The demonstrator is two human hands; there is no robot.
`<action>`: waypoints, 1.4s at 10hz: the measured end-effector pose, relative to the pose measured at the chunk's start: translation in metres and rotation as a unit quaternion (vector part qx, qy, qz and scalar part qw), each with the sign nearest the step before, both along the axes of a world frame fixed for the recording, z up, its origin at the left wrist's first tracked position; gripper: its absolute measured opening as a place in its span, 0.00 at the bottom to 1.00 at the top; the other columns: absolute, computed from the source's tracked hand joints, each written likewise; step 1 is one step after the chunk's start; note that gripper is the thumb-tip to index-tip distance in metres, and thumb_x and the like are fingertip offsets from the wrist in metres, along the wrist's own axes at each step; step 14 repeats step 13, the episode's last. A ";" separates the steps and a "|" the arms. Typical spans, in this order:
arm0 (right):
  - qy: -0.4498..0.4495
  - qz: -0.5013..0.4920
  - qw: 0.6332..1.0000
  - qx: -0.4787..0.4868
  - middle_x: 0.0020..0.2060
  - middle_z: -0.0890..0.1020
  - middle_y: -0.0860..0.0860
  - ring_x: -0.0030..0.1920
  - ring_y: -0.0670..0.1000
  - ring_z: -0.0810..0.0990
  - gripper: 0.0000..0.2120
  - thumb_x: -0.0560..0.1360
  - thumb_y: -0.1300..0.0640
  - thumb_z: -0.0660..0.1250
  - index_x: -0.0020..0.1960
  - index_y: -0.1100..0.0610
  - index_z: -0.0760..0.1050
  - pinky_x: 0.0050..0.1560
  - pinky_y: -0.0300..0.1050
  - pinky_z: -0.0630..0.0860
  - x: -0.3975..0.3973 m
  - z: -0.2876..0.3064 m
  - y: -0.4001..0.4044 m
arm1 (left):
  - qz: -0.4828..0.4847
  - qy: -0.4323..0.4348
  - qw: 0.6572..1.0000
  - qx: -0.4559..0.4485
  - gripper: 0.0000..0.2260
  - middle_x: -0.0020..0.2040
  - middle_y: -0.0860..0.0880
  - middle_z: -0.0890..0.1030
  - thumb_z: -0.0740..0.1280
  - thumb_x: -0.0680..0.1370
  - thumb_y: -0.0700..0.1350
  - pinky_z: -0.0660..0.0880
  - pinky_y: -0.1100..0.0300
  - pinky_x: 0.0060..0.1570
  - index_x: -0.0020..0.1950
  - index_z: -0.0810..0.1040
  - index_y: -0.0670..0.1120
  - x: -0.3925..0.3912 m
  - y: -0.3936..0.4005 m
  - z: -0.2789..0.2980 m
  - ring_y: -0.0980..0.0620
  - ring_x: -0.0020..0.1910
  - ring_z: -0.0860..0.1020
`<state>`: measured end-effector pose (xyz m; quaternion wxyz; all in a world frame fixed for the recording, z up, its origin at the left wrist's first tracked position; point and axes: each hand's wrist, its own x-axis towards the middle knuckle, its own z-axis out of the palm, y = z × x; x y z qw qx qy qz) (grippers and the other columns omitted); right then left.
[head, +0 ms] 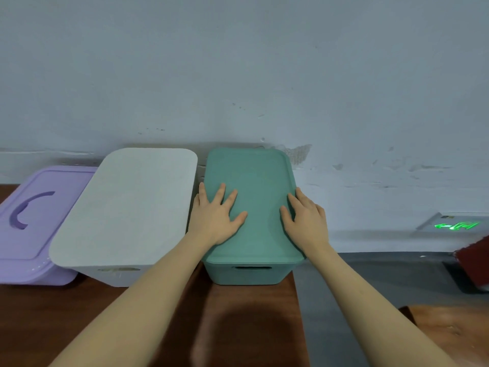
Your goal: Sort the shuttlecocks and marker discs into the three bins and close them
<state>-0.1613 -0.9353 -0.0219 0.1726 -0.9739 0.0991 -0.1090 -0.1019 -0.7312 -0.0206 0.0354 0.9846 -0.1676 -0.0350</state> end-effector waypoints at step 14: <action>0.024 0.099 0.993 -0.062 0.75 0.57 0.52 0.73 0.56 0.56 0.26 0.79 0.43 0.52 0.74 0.51 0.57 0.70 0.51 0.52 0.070 0.041 0.020 | 0.044 -0.123 0.982 -0.139 0.27 0.72 0.45 0.65 0.56 0.77 0.58 0.58 0.55 0.67 0.72 0.64 0.46 0.042 0.024 0.043 0.46 0.70 0.62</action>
